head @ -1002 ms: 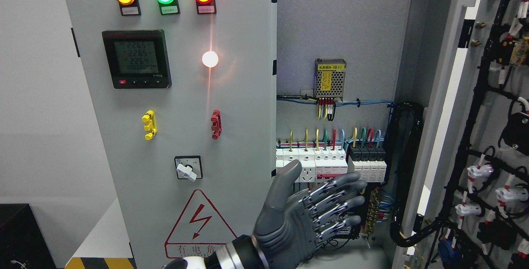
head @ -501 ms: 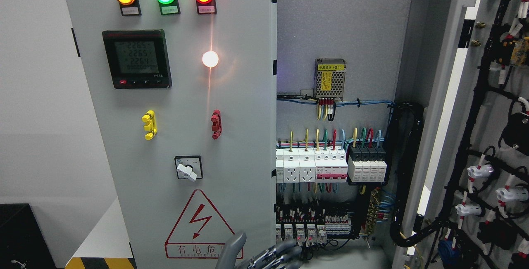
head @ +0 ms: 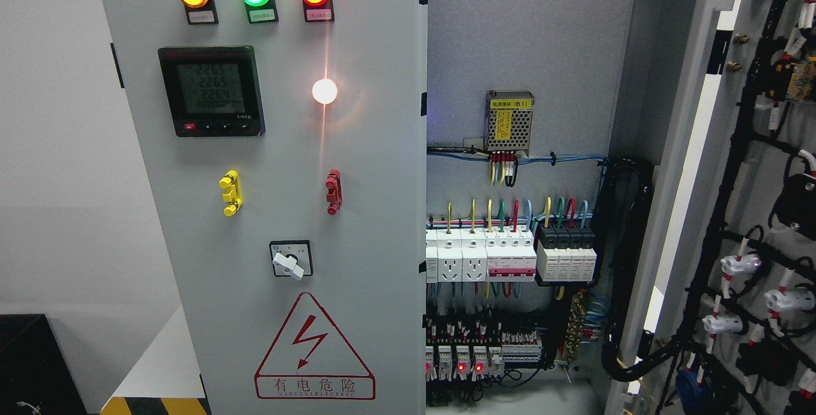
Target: Open door with both hands
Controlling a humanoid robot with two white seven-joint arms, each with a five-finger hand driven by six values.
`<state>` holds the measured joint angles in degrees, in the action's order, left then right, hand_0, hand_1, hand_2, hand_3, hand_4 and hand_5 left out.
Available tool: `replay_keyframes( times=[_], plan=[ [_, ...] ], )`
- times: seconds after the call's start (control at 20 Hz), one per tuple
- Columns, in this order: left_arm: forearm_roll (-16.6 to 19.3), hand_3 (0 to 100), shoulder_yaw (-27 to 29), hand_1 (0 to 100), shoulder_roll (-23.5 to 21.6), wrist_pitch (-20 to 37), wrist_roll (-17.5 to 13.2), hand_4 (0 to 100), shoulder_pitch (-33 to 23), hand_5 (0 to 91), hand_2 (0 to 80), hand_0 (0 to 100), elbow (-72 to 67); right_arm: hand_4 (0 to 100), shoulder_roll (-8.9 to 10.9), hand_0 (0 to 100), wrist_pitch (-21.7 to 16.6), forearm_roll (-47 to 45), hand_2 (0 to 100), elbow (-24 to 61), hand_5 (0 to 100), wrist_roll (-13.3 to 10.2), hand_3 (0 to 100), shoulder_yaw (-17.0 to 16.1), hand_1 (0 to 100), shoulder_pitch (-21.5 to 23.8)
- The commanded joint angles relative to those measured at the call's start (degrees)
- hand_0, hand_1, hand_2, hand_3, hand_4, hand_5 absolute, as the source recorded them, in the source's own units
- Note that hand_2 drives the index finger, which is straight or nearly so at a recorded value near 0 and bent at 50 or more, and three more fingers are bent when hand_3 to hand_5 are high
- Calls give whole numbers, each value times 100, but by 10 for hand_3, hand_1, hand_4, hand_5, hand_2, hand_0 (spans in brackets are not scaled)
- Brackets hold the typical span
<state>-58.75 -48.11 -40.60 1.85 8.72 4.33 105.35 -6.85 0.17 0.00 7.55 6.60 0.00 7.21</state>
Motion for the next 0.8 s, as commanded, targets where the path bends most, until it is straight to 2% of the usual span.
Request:
replay_keyframes(
  times=[0.0, 0.2, 0.45, 0.6, 0.75],
  plan=[
    [505, 0, 390, 0, 481, 87, -89, 0, -872, 0, 0, 0, -2279, 0, 0, 190, 9, -141, 0, 1, 0, -1, 0, 18, 0, 0],
    [540, 0, 469, 0, 1000, 228, -459, 0, -1074, 0, 0, 0, -3694, 0, 0, 190, 1, -141, 0, 1, 0, -1, 0, 18, 0, 0],
    [619, 0, 855, 0, 1650, 228, -494, 0, -1250, 0, 0, 0, -5189, 0, 0, 190, 1, -141, 0, 1, 0, -1, 0, 18, 0, 0],
    [1004, 0, 1311, 0, 2150, 219, -503, 0, -1303, 0, 0, 0, -6224, 0, 0, 190, 1, -141, 0, 1, 0, -1, 0, 18, 0, 0],
    [1610, 0, 1812, 0, 2652, 219, -503, 0, -1294, 0, 0, 0, -7367, 0, 0, 190, 1, -141, 0, 1, 0, -1, 0, 18, 0, 0]
  ],
)
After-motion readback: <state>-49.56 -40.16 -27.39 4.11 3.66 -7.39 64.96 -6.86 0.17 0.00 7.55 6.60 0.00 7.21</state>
